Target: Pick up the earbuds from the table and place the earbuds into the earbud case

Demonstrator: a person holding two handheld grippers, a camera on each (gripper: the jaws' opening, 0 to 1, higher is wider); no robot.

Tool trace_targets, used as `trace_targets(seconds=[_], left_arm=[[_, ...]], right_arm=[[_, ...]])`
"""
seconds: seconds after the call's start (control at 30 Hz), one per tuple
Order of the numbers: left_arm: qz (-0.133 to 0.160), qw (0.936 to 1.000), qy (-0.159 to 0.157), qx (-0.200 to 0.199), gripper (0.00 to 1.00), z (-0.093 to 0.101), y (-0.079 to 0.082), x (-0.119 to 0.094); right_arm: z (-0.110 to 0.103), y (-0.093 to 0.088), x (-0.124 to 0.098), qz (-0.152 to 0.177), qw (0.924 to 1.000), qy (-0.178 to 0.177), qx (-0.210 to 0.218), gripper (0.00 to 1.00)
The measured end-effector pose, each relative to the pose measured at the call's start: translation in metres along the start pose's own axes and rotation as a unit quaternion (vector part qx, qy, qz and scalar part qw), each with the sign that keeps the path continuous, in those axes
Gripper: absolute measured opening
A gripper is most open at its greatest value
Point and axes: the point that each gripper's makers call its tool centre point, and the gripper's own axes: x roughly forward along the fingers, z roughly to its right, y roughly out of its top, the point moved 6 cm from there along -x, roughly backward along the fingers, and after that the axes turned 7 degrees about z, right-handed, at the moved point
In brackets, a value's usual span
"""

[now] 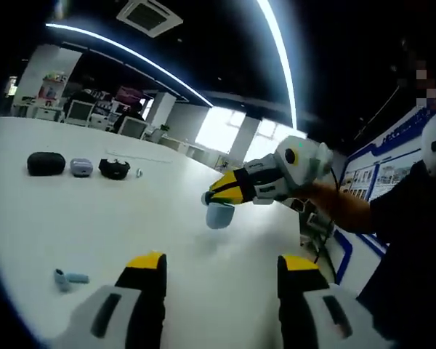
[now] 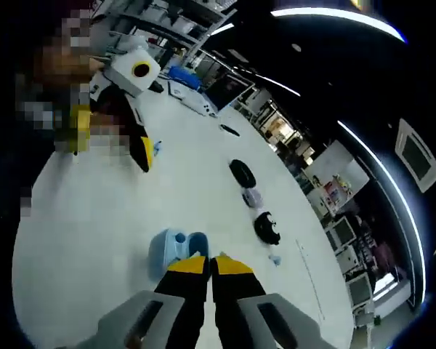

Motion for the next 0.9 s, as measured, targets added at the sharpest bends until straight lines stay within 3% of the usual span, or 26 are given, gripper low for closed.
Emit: trace_targets(seconds=[0.13, 0.23, 0.4, 0.57, 0.63, 0.9], left_arm=[[-0.034, 0.9972, -0.016, 0.065, 0.61, -0.005, -0.002, 0.012], [-0.05, 0.9917, -0.063, 0.1, 0.63, -0.004, -0.004, 0.027], [-0.066, 0.9787, -0.096, 0.169, 0.51, -0.008, -0.007, 0.035], [-0.048, 0.981, -0.12, 0.145, 0.4, -0.009, -0.005, 0.045], [-0.048, 0.9815, -0.114, 0.147, 0.36, -0.013, -0.005, 0.048], [-0.054, 0.9819, -0.102, 0.151, 0.25, -0.016, -0.011, 0.048]], right_arm=[[-0.007, 0.011, 0.006, 0.022, 0.9992, 0.008, -0.031, 0.02], [-0.016, 0.021, 0.014, 0.041, 0.9964, 0.024, -0.07, 0.02], [-0.025, 0.03, 0.02, 0.066, 0.9945, 0.029, -0.076, 0.02], [-0.03, 0.035, 0.028, 0.083, 0.9925, 0.029, -0.085, 0.02], [-0.029, 0.035, 0.031, 0.078, 0.9906, 0.022, -0.11, 0.02], [-0.036, 0.037, 0.035, 0.098, 0.9884, 0.025, -0.114, 0.02]])
